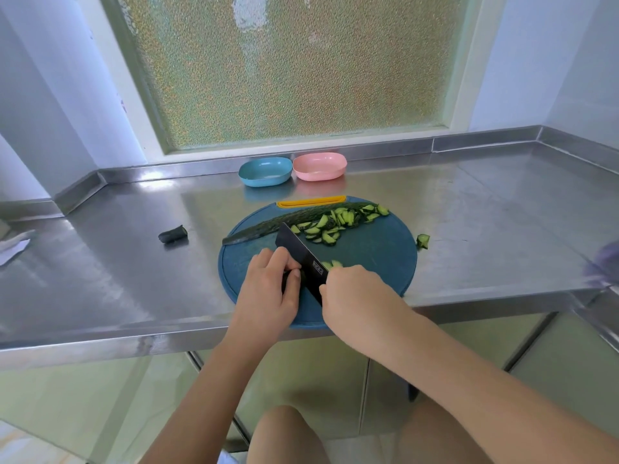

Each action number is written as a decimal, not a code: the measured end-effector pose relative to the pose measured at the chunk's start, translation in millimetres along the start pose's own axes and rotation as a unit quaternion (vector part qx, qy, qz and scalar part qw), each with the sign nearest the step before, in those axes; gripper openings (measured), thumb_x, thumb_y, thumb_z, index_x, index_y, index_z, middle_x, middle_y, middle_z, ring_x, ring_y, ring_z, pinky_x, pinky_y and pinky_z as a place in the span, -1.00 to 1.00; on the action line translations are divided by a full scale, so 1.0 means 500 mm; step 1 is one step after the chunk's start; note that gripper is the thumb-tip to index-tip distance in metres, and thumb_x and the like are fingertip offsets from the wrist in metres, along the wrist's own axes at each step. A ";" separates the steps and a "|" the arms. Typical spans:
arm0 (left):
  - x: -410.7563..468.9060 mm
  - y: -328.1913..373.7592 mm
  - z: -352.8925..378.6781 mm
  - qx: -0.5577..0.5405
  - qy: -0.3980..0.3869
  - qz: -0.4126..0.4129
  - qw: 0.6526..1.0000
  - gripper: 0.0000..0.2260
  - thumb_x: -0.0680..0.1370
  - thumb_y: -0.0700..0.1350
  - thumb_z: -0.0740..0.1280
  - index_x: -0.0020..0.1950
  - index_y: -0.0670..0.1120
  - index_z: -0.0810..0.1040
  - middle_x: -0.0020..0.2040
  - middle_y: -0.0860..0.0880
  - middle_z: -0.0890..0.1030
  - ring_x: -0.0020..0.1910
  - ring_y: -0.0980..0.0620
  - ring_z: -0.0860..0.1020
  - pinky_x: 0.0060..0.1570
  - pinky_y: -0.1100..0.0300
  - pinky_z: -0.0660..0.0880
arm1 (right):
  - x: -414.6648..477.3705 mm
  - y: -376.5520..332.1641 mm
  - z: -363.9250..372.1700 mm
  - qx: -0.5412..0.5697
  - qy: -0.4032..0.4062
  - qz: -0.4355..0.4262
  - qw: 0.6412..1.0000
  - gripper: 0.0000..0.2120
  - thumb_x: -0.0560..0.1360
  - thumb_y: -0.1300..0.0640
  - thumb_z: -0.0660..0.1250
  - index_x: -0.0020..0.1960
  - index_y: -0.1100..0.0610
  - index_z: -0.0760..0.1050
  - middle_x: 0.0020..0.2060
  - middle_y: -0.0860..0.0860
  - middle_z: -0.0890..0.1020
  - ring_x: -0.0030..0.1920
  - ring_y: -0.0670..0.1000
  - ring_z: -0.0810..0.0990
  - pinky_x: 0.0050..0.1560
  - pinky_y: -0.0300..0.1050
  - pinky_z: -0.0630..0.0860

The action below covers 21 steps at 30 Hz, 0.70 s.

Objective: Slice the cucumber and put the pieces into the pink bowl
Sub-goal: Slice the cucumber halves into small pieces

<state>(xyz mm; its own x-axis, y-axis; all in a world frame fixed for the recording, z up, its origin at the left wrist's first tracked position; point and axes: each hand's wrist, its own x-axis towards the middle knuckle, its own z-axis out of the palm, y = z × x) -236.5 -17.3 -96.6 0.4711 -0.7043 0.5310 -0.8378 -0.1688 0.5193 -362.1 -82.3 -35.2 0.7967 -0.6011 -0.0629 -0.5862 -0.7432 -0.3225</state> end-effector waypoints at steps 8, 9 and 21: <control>-0.004 0.001 0.001 -0.013 0.023 -0.009 1.000 -0.86 0.51 -0.24 0.31 -0.14 -0.01 0.42 -0.16 0.10 0.42 -0.13 0.09 0.39 -0.14 0.40 0.30 | -0.006 0.025 -0.034 0.003 -0.018 -0.010 1.000 -0.86 0.62 0.18 0.09 -0.09 0.20 0.31 -0.41 0.03 0.31 -0.44 -0.01 0.34 -0.63 -0.39 0.32; -0.005 0.003 0.000 -0.020 0.026 -0.007 0.999 -0.84 0.50 -0.24 0.32 -0.12 0.01 0.43 -0.15 0.13 0.44 -0.11 0.11 0.40 -0.12 0.41 0.30 | -0.005 0.026 -0.039 0.004 -0.013 -0.011 1.000 -0.84 0.63 0.17 0.08 -0.10 0.20 0.31 -0.42 0.03 0.31 -0.42 0.00 0.34 -0.54 -0.54 0.28; -0.003 0.009 -0.009 -0.035 -0.019 -0.011 0.999 -0.79 0.52 -0.28 0.24 -0.15 0.04 0.37 -0.18 0.18 0.45 -0.10 0.20 0.38 -0.19 0.44 0.26 | -0.013 0.003 -0.058 -0.002 -0.019 -0.003 1.000 -0.90 0.62 0.19 0.10 -0.07 0.19 0.29 -0.39 0.03 0.31 -0.31 0.06 0.43 -0.50 -0.25 0.31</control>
<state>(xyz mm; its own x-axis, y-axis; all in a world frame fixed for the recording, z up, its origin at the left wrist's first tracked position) -239.8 -13.9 -92.0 0.4776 -0.7269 0.4936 -0.8053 -0.1375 0.5767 -372.4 -88.1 -7.9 0.8047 -0.5858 -0.0969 -0.5826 -0.7474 -0.3193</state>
